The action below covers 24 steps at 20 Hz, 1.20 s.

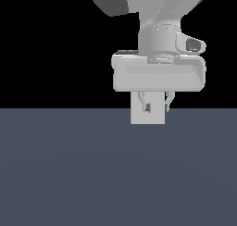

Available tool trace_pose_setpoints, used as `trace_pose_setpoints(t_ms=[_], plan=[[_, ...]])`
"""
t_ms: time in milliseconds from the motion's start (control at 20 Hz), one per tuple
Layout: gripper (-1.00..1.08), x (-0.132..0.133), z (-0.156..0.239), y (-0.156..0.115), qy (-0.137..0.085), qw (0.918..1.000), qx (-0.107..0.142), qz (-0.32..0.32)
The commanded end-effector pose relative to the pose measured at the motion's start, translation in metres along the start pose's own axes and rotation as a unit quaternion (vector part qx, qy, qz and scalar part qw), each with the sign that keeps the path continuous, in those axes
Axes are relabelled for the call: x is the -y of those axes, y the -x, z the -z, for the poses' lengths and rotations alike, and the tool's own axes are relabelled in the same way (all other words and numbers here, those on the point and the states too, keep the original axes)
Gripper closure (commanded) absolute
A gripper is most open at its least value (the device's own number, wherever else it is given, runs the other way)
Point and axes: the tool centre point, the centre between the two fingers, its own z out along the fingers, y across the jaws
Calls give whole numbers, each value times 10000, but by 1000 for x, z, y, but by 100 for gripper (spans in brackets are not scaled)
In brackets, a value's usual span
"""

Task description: Plug the charger into the wall socket.

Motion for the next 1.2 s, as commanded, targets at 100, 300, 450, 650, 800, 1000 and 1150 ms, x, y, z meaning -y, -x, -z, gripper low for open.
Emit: trace_pose_setpoints(t_ms=[100,300,450,650,800,1000,1150], plan=[[108,0,0,0,-1,10000,1,7],[108,0,0,-3,-1,10000,1,7],[108,0,-1,-9,-1,10000,1,7],[108,0,-3,-23,1,10000,2,11],[108,0,-5,-34,1,10000,2,13],[108,0,-6,-45,1,10000,3,16],[108,0,-7,-50,1,10000,3,16]])
